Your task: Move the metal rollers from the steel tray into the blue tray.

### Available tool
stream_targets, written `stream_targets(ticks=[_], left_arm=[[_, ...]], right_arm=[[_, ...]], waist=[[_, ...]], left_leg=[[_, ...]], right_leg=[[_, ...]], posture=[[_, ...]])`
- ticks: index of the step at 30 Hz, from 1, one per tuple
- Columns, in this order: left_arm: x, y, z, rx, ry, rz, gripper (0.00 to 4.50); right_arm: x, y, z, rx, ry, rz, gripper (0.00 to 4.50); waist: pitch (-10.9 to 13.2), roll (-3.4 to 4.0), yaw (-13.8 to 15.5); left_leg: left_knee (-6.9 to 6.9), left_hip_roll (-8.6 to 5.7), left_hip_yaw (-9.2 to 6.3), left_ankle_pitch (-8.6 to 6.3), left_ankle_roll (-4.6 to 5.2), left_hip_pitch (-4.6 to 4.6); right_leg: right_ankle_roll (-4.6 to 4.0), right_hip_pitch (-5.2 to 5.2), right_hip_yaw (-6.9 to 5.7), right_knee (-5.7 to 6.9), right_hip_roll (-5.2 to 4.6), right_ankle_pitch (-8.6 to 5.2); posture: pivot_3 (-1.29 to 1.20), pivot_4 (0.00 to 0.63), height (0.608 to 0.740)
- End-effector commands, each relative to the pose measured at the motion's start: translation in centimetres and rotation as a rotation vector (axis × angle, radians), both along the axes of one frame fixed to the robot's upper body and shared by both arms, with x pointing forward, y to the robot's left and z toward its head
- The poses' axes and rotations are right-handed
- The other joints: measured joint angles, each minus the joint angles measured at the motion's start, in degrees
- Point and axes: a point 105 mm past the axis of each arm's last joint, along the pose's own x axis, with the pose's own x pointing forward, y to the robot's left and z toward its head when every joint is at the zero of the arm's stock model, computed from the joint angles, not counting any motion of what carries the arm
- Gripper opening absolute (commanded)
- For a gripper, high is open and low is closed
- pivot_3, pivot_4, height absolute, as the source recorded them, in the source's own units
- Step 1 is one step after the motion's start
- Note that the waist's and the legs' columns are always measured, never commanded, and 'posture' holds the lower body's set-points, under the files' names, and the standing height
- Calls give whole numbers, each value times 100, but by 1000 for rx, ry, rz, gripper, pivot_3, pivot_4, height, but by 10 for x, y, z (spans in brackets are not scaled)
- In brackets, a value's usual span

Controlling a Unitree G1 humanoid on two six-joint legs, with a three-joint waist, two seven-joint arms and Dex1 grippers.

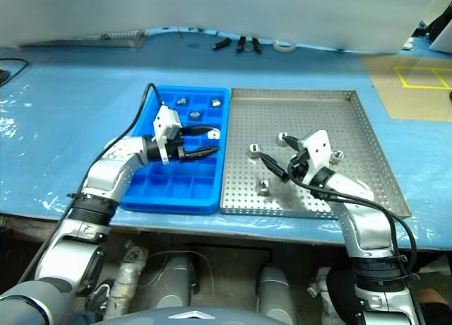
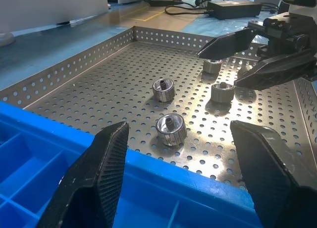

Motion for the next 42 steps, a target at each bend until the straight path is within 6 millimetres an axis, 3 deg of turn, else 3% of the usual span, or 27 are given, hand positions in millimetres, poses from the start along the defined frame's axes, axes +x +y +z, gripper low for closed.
stream_targets(ticks=[1,22,30,42], left_arm=[[-2,-3,11,-13,-43,-16,3449],[4,-3,12,-24,-41,2,3449],[15,-6,28,-60,-94,52,3449],[9,-12,24,-66,-84,28,3449]], right_arm=[[-2,-3,21,21,-79,-11,4407],[-4,0,24,16,-90,-5,4407],[-6,-2,23,17,-84,-9,4407],[-7,-2,25,-1,-76,11,4407]], waist=[[0,0,1],[0,0,0],[0,0,8],[0,0,14]], left_leg=[[0,0,0,0,0,0],[0,0,0,0,1,0],[2,-2,0,0,1,-2],[3,-1,0,0,2,-2]], right_leg=[[0,0,0,0,0,0],[0,0,0,0,0,0],[0,0,-1,0,-1,0],[0,2,-1,0,-2,0]], posture=[[-65,150,740],[-71,150,740],[-47,150,740],[-56,150,740]])
